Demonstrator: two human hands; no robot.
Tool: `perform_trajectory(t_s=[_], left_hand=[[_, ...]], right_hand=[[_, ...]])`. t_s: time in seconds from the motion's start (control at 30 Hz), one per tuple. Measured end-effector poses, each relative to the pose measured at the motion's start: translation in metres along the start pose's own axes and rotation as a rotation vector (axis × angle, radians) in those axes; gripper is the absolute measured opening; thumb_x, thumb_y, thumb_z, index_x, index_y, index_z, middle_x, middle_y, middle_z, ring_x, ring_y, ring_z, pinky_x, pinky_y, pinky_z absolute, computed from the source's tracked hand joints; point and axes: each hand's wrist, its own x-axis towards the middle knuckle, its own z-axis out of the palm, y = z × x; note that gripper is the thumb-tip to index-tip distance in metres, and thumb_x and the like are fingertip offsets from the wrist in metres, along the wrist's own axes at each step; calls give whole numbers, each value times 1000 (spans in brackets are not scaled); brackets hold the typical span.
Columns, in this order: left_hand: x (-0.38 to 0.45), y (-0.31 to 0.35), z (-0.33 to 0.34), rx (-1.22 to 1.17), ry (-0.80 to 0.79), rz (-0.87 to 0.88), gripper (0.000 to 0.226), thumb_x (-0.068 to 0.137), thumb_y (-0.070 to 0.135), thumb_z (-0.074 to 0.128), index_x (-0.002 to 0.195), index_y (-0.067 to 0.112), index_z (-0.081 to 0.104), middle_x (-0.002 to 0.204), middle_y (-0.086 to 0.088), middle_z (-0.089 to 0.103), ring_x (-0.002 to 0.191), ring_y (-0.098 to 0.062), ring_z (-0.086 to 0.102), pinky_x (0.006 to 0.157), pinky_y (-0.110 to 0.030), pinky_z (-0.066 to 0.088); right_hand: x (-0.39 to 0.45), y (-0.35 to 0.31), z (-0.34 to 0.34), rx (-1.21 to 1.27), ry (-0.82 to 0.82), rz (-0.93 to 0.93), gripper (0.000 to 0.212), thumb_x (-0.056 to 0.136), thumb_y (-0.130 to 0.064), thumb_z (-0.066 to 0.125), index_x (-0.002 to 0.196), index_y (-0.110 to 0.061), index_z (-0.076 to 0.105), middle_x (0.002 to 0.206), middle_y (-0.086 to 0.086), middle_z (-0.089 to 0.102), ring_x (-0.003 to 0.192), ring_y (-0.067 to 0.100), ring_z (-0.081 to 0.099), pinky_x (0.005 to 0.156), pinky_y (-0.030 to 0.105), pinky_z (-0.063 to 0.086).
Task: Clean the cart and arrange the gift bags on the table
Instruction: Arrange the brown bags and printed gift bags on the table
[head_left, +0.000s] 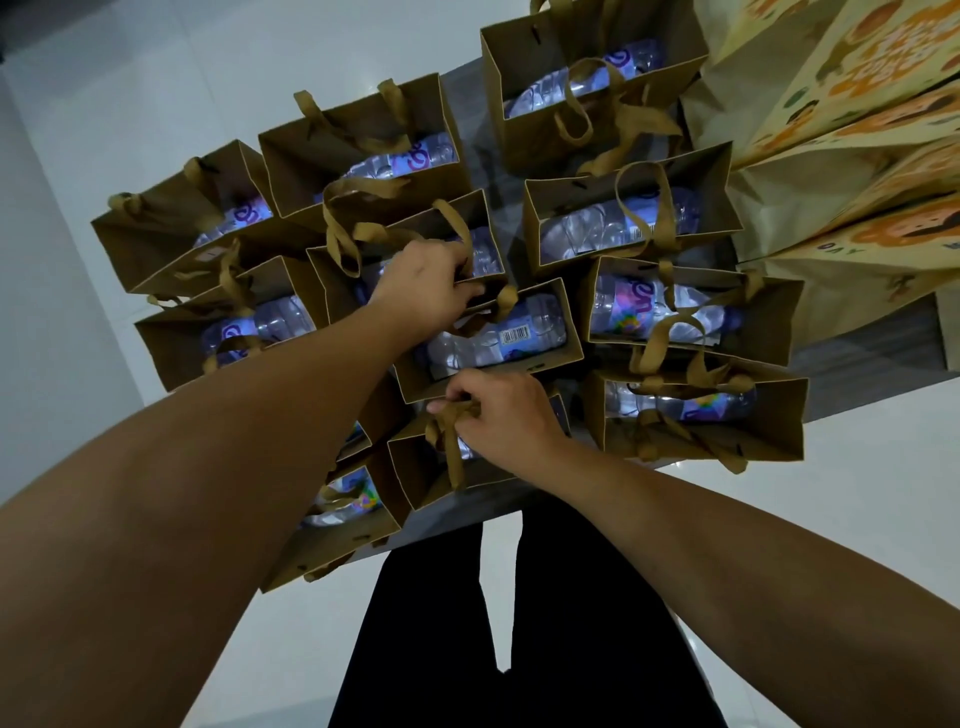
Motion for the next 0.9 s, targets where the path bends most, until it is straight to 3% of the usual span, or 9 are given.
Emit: perform_trajectory(t_s=[0.07,0.13,0.33,0.5,0.57,0.63,0.73,0.8,0.9], left_hand=[[-1,-6,1,129,22,-54,15,94,26,65,107,18,63,97,-6,63,89,-25,62,75,-39,52],[-2,-12,2,169,37,-151,30,90,19,66,120,15,62,109,-10,64,97,-29,63,82,-43,56],[-8,-5,-1,294,88,-161,44,86,13,73,127,11,56,123,-14,57,113,-32,56,93,-44,52],[-26,-5,-17,419,54,-99,48,86,18,74,129,12,53,122,-12,56,110,-30,56,88,-42,53],[-35,-8,-24,390,47,-93,36,90,18,69,123,12,57,113,-10,58,99,-27,57,79,-39,53],[-44,-11,-29,297,54,-126,15,94,15,62,108,15,62,101,-7,59,86,-22,57,69,-34,50],[-58,-1,-37,-161,75,-329,6,96,15,61,94,21,61,95,-5,64,80,-14,59,58,-22,44],[-66,15,-45,-429,66,-423,8,94,12,61,91,18,65,94,-3,65,85,-14,62,64,-26,52],[-77,31,-71,-510,116,-411,20,91,6,51,84,12,69,89,-10,67,90,-26,63,77,-38,54]], right_hand=[[-1,0,-2,1,3,1,23,91,-42,71,91,-18,71,76,-4,69,73,12,62,69,30,50],[-2,0,-5,0,-1,4,23,92,-41,70,93,-18,71,78,-3,69,75,13,62,70,31,49],[-10,3,-9,-21,10,-3,22,91,-40,71,90,-18,69,76,-3,68,73,14,61,70,34,51],[-16,-3,-14,-83,-23,51,22,92,-42,69,86,-21,66,76,-5,67,76,16,62,72,36,52],[-18,-8,-18,-140,-64,69,28,93,-47,66,83,-21,65,75,-4,65,75,17,61,72,37,52],[-21,-18,-24,-201,-143,83,38,95,-54,60,81,-19,63,75,-2,64,76,18,60,73,35,50],[-26,-36,-27,-234,-274,106,45,96,-57,56,74,-18,64,73,1,64,77,18,61,75,36,52],[-28,-47,-30,-250,-360,131,44,95,-53,59,74,-16,68,73,3,65,76,20,62,76,39,54],[-38,-64,-38,-305,-491,128,30,94,-39,64,80,-14,70,80,7,68,82,22,64,79,39,55]])
